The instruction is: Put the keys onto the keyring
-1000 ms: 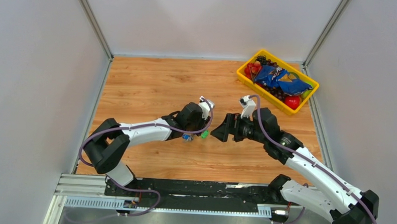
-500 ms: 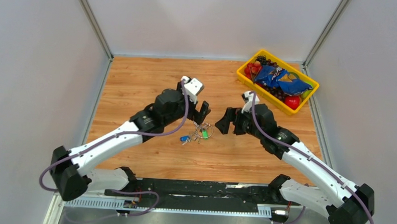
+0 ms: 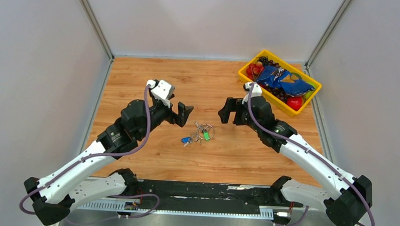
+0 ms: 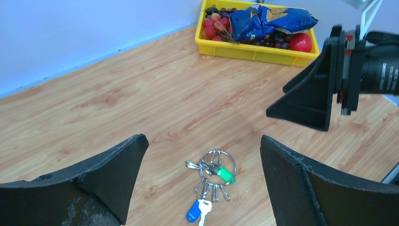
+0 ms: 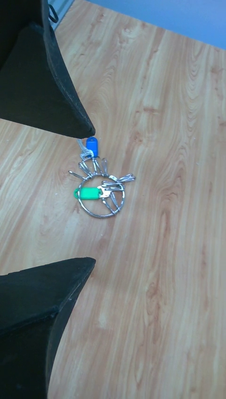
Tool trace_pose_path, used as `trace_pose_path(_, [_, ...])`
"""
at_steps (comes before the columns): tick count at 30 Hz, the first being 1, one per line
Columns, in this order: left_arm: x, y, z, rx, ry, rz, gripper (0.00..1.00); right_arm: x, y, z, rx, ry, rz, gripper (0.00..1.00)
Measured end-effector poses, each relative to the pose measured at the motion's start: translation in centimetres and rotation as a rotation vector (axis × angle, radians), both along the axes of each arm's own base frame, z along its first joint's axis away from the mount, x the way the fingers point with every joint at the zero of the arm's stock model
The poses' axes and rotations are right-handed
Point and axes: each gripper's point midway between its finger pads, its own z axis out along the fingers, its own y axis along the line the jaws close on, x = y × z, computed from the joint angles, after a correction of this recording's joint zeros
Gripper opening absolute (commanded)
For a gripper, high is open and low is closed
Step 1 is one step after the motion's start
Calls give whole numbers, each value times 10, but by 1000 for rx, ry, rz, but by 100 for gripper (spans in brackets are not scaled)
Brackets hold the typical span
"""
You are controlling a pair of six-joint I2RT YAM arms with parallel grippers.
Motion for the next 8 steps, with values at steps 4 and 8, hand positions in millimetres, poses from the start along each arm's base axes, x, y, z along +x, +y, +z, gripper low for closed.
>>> trace_pose_path(4, [-11, 14, -5, -7, 1, 8, 100, 9, -4, 18, -14, -62, -21, 100])
trace_pose_path(8, [-23, 28, -6, -31, -17, 12, 100, 14, -4, 29, -42, -117, -3, 100])
